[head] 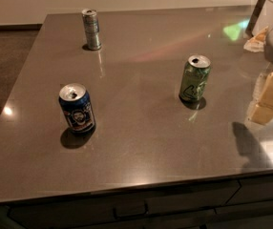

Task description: Move green can near redbull can

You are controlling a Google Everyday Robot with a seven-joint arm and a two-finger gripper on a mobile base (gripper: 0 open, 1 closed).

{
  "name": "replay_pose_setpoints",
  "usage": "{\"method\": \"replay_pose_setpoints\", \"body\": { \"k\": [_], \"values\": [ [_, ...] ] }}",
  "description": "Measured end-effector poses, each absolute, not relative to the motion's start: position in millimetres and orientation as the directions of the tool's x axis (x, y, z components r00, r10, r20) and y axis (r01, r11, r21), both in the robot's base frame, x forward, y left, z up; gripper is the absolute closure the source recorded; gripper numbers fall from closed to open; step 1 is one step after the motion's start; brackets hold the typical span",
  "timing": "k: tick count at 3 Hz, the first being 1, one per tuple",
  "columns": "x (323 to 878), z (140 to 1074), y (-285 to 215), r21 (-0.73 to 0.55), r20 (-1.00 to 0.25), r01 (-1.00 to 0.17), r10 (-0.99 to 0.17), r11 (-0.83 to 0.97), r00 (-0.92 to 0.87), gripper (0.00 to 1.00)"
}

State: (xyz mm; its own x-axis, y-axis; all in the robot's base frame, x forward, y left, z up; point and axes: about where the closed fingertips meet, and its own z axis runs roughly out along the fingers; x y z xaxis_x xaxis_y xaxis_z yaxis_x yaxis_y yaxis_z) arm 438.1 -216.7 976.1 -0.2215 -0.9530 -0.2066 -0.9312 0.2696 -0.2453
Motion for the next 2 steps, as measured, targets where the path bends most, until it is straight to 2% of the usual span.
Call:
{"method": "replay_pose_setpoints", "body": {
  "k": [2],
  "values": [
    [442.5, 978.4, -216.0, -0.253, -0.23, -0.925, -0.946, 0.284, -0.227, 0.0]
  ]
}}
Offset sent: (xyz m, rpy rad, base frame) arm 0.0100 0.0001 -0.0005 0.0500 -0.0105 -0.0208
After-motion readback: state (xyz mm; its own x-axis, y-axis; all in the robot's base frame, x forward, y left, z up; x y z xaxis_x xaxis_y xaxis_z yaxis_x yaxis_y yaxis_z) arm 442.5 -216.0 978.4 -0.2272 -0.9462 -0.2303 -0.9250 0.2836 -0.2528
